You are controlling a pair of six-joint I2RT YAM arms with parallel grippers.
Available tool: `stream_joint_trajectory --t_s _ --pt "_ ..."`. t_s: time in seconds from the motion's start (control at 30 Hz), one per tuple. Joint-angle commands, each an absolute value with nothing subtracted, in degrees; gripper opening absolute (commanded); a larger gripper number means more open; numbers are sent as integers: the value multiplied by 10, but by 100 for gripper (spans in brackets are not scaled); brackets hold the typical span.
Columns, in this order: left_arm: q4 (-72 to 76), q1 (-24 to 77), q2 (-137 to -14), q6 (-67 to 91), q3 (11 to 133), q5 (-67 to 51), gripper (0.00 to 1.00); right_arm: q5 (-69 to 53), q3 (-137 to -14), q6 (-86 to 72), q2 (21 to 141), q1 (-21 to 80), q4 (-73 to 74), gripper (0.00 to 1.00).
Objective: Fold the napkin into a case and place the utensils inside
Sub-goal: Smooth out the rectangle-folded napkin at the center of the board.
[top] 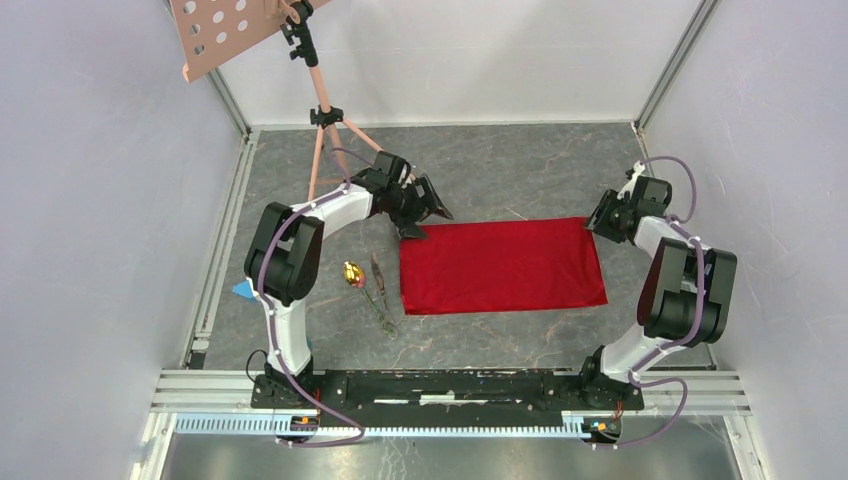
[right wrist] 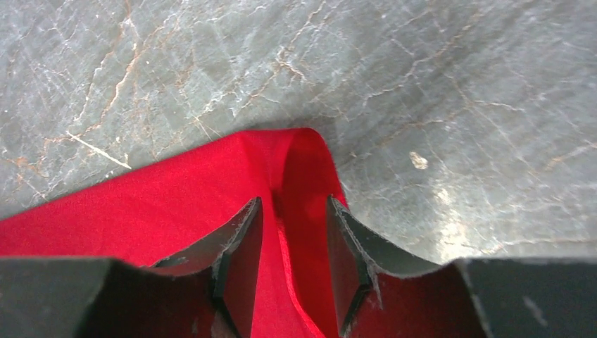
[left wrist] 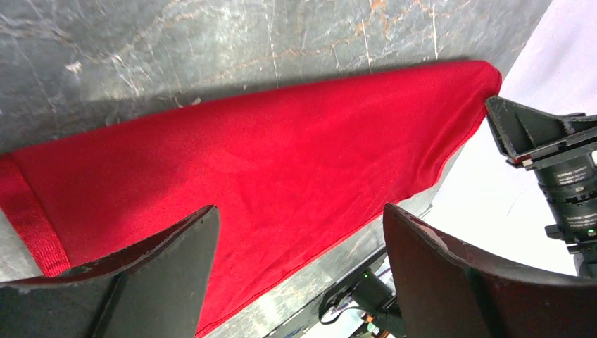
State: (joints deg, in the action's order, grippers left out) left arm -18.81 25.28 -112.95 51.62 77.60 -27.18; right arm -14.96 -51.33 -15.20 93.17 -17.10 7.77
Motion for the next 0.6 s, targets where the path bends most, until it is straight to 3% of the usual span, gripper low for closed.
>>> stream_joint_trajectory --t_s 0.0,0.37,0.57 --pt "-207 239 -1145 515 816 -272 91 -194 -536 -169 951 -171 33 43" --pt "-223 215 -1170 492 817 -251 91 -182 -546 -170 978 -171 22 32" --pt "-226 210 -1181 480 814 -238 91 -175 -557 -173 1001 -171 4 33"
